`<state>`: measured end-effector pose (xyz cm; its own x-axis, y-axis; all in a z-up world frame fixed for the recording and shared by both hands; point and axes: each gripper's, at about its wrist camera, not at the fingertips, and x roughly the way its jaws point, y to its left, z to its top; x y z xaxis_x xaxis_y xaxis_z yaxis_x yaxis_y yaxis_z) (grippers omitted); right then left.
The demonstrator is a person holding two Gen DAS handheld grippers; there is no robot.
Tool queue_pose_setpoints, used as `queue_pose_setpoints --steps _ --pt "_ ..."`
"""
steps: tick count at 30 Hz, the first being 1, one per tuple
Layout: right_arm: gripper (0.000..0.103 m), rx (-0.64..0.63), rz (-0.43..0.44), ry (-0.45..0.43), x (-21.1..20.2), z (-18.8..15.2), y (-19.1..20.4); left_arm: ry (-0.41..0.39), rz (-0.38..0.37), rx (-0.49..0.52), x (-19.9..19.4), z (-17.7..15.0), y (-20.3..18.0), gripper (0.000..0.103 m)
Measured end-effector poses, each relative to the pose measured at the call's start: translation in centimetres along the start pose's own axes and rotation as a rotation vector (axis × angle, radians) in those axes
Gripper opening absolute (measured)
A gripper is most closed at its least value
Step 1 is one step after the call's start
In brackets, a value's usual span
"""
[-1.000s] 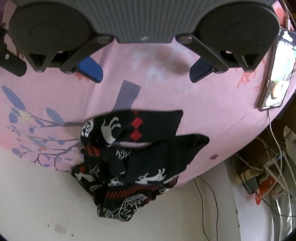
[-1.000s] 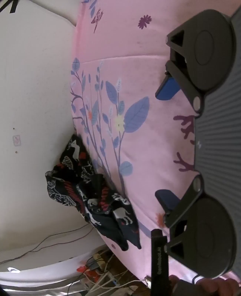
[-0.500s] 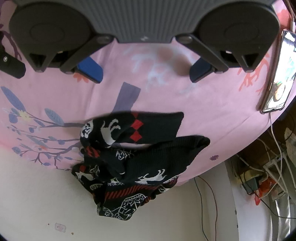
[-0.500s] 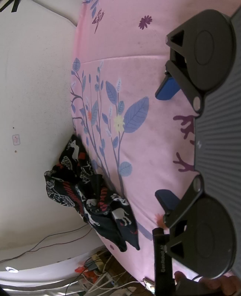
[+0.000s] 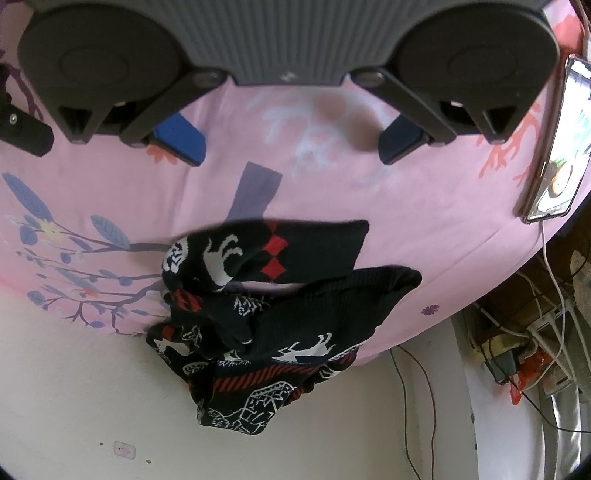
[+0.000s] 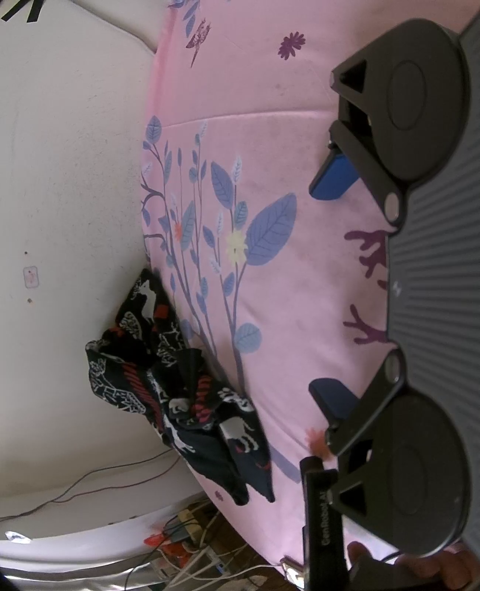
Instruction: Fold small clothes
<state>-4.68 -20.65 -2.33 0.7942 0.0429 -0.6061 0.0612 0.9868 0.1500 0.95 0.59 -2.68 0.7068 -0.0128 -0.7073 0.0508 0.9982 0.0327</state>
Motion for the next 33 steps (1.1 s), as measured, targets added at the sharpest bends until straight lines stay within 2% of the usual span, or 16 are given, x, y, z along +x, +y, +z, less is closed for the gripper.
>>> queue_pose_setpoints --steps 7,11,12,14,16,18,21,25,26,27,28,29,33 --pt "0.097 0.002 0.0 0.002 0.0 0.0 0.0 -0.031 -0.019 0.004 0.0 -0.4 0.1 0.103" --pt "0.097 0.01 0.026 0.017 0.1 0.4 -0.4 -0.04 -0.073 0.036 -0.4 -0.5 0.6 0.103" --pt "0.097 0.001 0.03 0.036 0.2 0.7 -0.4 -0.06 -0.08 0.034 -0.7 -0.6 1.0 0.103" --pt "0.095 -0.018 0.051 0.052 0.3 1.7 -0.2 -0.164 -0.052 -0.005 -1.9 -1.1 2.0 0.103" --pt "0.09 -0.081 0.065 0.01 0.4 3.4 1.0 -0.304 -0.05 -0.058 -3.0 -1.8 3.3 0.103" --pt "0.077 -0.172 0.089 -0.034 0.8 5.5 3.2 -0.375 -0.057 -0.137 -3.4 -2.3 4.4 0.103" --pt "0.059 -0.258 0.167 -0.036 3.0 8.2 6.6 -0.347 -0.096 -0.236 -2.8 -1.8 5.8 0.103" --pt "0.044 -0.318 0.186 0.064 9.1 9.9 10.1 -0.331 -0.126 -0.308 -2.3 -2.0 6.9 0.103" --pt "0.034 -0.331 0.166 0.104 11.0 9.9 10.8 -0.335 -0.128 -0.313 -2.3 -2.0 6.9 0.103" --pt "0.018 -0.328 0.152 0.127 12.1 9.7 10.9 -0.34 -0.127 -0.313 -2.3 -2.0 6.9 0.103" --pt "0.016 -0.31 0.152 0.11 12.2 9.8 10.9 -0.346 -0.126 -0.308 -2.3 -2.0 6.7 0.103" --pt "0.001 -0.298 0.147 0.099 12.0 10.3 10.7 -0.352 -0.127 -0.302 -2.5 -2.4 7.1 0.103" --pt "0.0 -0.175 0.158 -0.062 6.5 13.8 6.6 -0.367 -0.13 -0.286 -3.0 -2.7 7.0 0.103"
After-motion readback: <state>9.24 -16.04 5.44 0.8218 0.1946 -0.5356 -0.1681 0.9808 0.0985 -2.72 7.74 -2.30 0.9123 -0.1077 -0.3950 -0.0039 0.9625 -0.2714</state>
